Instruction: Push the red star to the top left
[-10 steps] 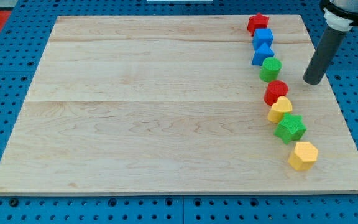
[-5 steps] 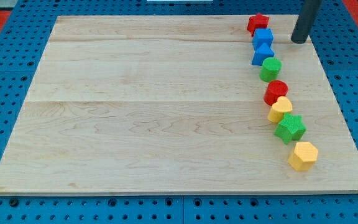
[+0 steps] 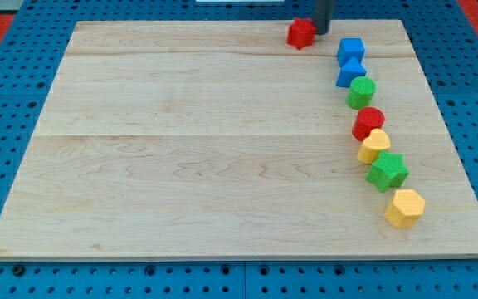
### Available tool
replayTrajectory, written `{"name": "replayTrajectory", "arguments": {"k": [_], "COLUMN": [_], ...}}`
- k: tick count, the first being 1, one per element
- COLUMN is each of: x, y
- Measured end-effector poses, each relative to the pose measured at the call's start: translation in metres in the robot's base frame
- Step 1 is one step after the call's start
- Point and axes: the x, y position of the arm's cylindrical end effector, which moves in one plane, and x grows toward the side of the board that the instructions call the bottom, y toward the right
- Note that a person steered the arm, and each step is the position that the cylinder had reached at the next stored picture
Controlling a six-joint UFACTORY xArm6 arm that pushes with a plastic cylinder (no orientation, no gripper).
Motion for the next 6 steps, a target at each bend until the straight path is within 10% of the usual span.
{"name": "replayTrajectory", "arguments": {"k": [6], "x": [0.032], "y": [-0.131]}}
